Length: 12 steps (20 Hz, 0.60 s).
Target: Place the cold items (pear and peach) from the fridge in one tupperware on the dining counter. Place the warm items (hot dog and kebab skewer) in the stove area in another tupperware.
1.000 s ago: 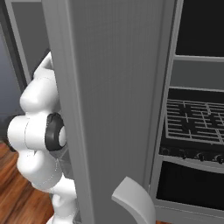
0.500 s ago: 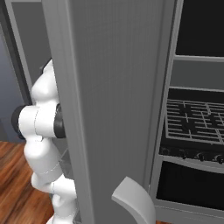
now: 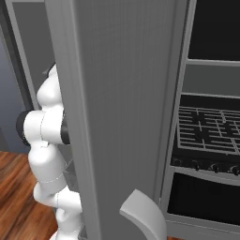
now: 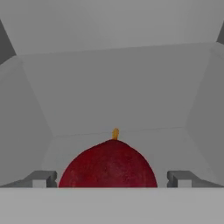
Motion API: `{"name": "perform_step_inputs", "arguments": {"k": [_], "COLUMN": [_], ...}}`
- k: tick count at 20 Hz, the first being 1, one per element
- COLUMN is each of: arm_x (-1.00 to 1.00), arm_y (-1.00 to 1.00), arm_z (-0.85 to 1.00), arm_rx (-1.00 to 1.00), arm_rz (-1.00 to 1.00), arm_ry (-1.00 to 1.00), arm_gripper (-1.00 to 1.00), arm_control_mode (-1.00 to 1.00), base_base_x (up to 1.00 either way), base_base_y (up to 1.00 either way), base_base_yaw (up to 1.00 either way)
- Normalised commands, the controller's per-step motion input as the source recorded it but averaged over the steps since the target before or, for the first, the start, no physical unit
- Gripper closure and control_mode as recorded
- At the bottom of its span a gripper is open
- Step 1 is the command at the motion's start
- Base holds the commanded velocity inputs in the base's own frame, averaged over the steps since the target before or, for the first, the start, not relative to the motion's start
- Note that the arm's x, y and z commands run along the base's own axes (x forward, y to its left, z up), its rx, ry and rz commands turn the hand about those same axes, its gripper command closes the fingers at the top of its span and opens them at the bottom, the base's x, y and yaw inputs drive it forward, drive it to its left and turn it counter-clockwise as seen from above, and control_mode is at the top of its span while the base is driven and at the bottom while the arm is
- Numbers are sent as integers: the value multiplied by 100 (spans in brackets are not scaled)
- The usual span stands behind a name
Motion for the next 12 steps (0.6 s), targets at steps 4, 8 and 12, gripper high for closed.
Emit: {"name": "perform_step_inputs", "arguments": {"k": [4, 8, 12], "arm_x": [0, 1, 0], "arm_y": [1, 0, 0], "arm_z": [-11, -5, 0], "arm_rx": [0, 0, 0], "arm_rz": [0, 0, 0], "arm_ry": [1, 0, -4], "arm_gripper": [100, 100, 100], "arm_control_mode": [-100, -100, -100], "base_base_x": [0, 0, 0], "base_base_y": [0, 0, 0], "base_base_yaw": [0, 0, 0]}}
